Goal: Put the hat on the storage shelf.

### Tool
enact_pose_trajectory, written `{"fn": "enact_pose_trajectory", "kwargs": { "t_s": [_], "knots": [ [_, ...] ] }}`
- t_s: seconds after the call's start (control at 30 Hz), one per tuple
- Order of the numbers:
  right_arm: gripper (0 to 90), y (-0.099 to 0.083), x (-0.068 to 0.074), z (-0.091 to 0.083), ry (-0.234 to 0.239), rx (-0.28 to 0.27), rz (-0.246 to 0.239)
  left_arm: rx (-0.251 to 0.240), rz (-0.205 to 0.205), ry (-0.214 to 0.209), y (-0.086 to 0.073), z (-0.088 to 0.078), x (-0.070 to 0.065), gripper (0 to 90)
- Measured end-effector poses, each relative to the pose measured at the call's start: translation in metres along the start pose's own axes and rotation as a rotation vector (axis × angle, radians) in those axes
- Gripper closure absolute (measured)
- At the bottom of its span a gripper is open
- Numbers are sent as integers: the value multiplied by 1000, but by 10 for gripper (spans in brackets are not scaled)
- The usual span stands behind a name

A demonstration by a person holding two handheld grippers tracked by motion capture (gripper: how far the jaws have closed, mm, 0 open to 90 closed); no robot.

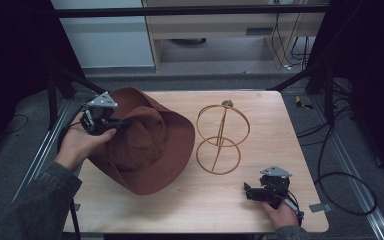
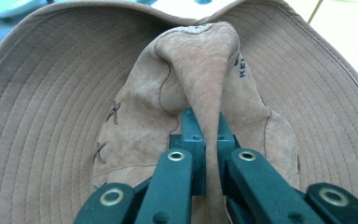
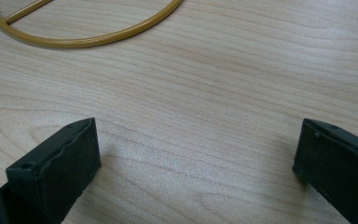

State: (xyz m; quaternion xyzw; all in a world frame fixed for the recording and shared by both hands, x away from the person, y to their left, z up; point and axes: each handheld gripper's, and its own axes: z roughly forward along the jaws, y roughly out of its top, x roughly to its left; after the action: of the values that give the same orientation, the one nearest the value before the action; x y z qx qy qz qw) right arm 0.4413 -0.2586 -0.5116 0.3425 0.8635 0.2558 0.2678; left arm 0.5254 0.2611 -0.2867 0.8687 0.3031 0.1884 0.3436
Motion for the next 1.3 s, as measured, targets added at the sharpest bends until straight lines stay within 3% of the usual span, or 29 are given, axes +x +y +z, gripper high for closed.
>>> {"fn": "enact_pose_trajectory", "kwargs": {
  "t_s": [0.17, 0.3, 0.57, 0.77, 1.1, 1.3],
  "knots": [
    [4, 0, 0, 0, 0, 0, -1, -38, -14, 7, 2, -18, 1, 886],
    [4, 0, 0, 0, 0, 0, 0, -45, -2, 11, 4, -26, -1, 886],
    [4, 0, 0, 0, 0, 0, 0, -129, 11, 27, 17, -53, -8, 886],
    [4, 0, 0, 0, 0, 0, 0, -154, 21, 27, 24, -67, -12, 886],
    [4, 0, 0, 0, 0, 0, 0, -176, 92, 14, 54, -91, -29, 886],
    [4, 0, 0, 0, -1, 1, 0, -190, 114, 10, 66, -99, -34, 886]
  ]
}}
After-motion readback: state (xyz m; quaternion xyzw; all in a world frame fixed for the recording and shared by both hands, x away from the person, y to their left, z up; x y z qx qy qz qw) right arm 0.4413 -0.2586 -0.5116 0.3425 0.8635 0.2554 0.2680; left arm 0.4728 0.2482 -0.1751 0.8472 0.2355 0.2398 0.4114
